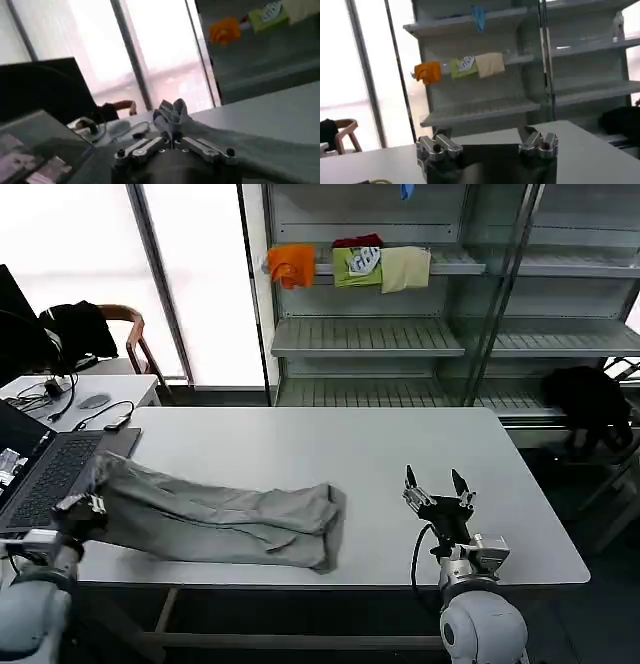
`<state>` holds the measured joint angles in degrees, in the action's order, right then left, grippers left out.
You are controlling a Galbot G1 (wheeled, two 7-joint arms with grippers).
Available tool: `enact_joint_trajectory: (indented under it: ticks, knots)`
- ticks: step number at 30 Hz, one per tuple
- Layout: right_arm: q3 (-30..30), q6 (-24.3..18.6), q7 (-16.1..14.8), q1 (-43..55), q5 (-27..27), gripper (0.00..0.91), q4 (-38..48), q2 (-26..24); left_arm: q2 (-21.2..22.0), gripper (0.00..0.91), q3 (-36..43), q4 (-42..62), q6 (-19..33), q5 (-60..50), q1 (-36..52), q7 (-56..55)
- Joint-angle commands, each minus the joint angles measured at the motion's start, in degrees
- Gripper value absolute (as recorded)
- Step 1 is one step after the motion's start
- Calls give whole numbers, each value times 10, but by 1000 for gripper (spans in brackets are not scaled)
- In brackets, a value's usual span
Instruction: Fold and organize the clothes.
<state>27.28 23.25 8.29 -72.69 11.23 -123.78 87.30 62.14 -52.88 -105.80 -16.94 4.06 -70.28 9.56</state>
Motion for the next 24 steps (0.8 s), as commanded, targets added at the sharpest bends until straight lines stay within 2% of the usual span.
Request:
enact_joint_trajectory:
  ticks: [1, 4, 6, 9, 15, 24]
  knots:
    - [4, -2, 0, -2, 1, 907, 2, 0, -41, 20, -42, -58, 0, -151, 30, 63]
    - [9, -4, -1, -6, 1, 907, 4, -1, 1, 20, 15, -123, -18, -148, 3, 46]
    - [12, -6, -2, -9, 2, 907, 4, -2, 45, 20, 73, -169, -28, -150, -19, 19]
    - [20, -7, -3, -14, 2, 907, 6, -5, 79, 20, 181, -203, -59, -146, -32, -20]
    - [25, -10, -4, -21, 2, 907, 9, -5, 105, 20, 309, -214, -112, -131, -21, -52]
    - [26, -19, -4, -28, 1, 907, 15, -4, 119, 20, 397, -168, -143, -105, 10, -100]
